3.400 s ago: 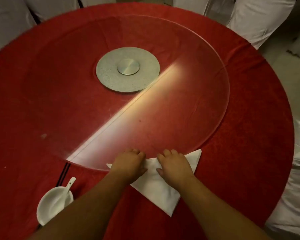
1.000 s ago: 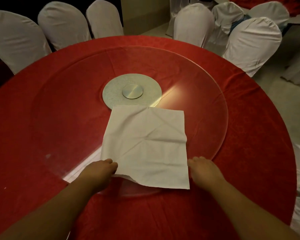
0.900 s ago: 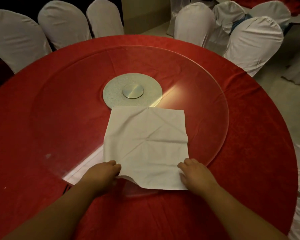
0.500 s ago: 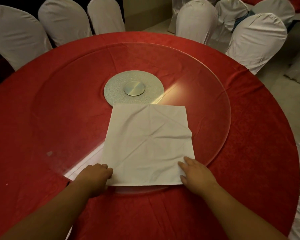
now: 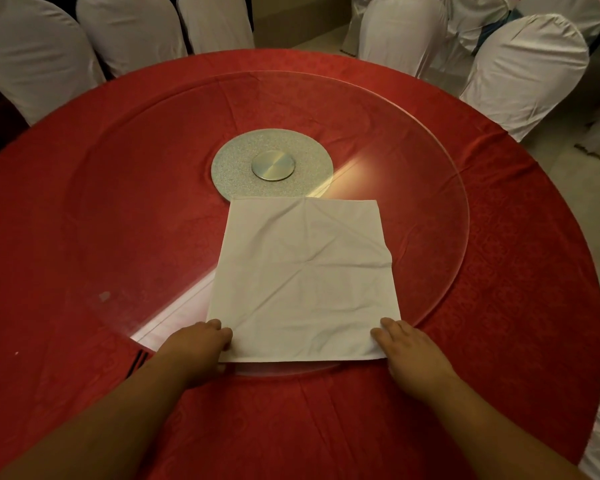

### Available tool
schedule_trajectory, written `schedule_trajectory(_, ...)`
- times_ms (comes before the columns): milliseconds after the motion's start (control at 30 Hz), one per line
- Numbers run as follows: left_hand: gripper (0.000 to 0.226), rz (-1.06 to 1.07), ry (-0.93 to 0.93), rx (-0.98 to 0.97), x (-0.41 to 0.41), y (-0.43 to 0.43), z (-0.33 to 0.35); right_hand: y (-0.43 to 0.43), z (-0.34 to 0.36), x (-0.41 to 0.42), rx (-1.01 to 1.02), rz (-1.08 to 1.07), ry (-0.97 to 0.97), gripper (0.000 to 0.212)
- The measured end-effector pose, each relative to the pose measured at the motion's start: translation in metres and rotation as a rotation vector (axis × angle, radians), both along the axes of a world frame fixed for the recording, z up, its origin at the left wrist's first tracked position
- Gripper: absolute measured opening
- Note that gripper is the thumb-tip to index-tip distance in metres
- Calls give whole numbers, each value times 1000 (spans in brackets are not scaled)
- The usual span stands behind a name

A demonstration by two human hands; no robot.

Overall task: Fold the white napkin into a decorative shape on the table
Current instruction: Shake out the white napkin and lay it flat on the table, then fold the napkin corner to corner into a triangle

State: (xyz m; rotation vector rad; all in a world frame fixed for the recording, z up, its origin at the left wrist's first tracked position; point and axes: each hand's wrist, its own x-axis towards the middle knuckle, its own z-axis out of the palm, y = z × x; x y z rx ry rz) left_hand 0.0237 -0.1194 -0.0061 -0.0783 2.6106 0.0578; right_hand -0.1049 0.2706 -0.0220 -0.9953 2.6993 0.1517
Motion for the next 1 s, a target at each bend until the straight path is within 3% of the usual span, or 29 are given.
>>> schedule_trajectory(267,28,-61,-51,-23,3,11,0,0,-1,1,29,-68,57,45)
schedule_trajectory(333,24,-90,-66,-34,3,18,0,-2,-1,4,54,-71,57,50)
schedule_trajectory(467,24,-76,-106,21,3,35,3,-23,-6,22,-5,47,17,64)
schedule_trajectory(667,22,-31,-162,167,-2,71,3,-86,-12,66,-220,301,-36,48)
schedule_trajectory(867,28,-48,-122,262,-6,93,5,-109,-22,83,-282,263,-10,29)
schedule_trajectory(1000,37,22,75,258,-4,82,-1,-114,-23,77,-324,269,20,37)
